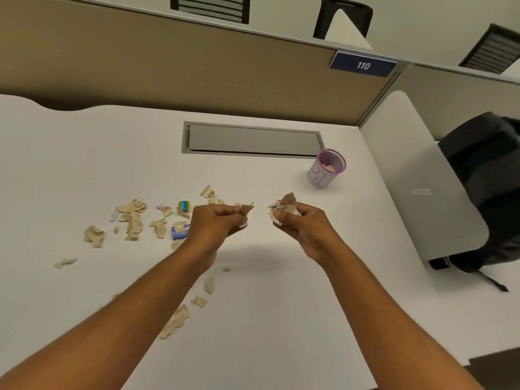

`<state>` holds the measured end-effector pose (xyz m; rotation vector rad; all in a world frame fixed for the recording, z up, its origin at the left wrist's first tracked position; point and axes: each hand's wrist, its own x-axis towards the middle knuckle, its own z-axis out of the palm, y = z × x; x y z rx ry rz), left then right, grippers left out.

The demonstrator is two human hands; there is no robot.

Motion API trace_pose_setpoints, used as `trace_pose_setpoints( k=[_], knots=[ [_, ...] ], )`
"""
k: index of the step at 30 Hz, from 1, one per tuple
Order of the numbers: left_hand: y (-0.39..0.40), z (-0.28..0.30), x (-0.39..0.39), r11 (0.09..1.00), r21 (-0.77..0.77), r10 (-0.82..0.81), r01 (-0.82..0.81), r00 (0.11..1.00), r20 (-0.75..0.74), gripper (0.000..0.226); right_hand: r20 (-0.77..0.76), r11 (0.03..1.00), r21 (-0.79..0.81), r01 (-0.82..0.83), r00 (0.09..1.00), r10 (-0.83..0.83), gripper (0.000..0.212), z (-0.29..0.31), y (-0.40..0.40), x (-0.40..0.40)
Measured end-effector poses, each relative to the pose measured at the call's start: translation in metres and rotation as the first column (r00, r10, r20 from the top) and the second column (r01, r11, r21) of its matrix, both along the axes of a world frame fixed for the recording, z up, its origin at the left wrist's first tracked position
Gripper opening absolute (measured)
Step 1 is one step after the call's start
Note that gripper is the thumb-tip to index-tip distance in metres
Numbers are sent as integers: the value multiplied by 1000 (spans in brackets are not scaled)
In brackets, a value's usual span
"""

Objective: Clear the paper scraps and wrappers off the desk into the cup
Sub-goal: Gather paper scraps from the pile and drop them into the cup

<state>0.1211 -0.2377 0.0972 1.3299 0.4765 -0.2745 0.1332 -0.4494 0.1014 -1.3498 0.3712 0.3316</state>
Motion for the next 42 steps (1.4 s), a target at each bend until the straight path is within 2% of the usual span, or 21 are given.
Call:
trace_pose_setpoints(
  k=[5, 8, 10, 12, 14, 17, 20, 24, 27, 31, 34, 39, 41, 42],
  knots=[
    [-55, 15, 37, 998, -68, -12, 14, 999, 40, 12, 38, 998, -24, 64, 997, -63, 15, 21, -63, 43],
    [-87, 22, 58, 998, -65, -5, 8, 998, 55, 13, 77, 990, -87, 112, 991, -105, 21, 30, -100, 77],
    [-106, 27, 71, 998, -65, 0, 3, 999, 54, 12, 103, 972, -180, 150, 986, -133, 31, 32, -122, 103],
    [-123, 29, 82, 998, -60, 7, -4, 999, 42, 14, 135, 928, -336, 159, 984, -119, 34, 30, -139, 130],
    [-137, 29, 93, 999, -50, 6, -4, 999, 36, 14, 179, 815, -562, 144, 983, -51, 27, 24, -152, 156],
    [-153, 26, 103, 1000, -19, -9, 10, 999, 34, 16, 186, 543, -836, 78, 971, 147, 17, 12, -158, 189],
    [-160, 21, 108, 1000, 3, -12, 12, 999, 31, 18, 78, 369, -929, -31, 958, 277, 21, 2, -155, 210],
    [-158, 15, 110, 999, 34, -4, 3, 1000, 29, 19, -29, 214, -970, -116, 929, 369, 23, -1, -155, 216],
    [-154, 13, 110, 998, 54, 7, -8, 999, 32, 20, -25, 208, -971, -115, 920, 392, 23, -1, -158, 216],
    [-154, 13, 111, 997, 78, 12, -14, 1000, 29, 21, 17, 202, -977, -66, 925, 380, 38, 5, -163, 217],
    [-157, 13, 111, 995, 95, 0, -3, 1000, 28, 22, 41, 188, -982, -36, 920, 391, 33, 8, -160, 216],
    [-167, 14, 113, 990, 137, -42, 36, 998, 40, 21, -183, 81, -966, -245, 872, 454, 40, 10, -151, 209],
    [-171, 16, 115, 984, 172, -62, 55, 997, 37, 20, -112, 126, -974, -191, 878, 466, 35, 10, -162, 201],
    [-173, 16, 118, 980, 189, -70, 61, 997, 38, 19, -2, 190, -977, -99, 891, 454, 29, 9, -169, 195]
  ],
)
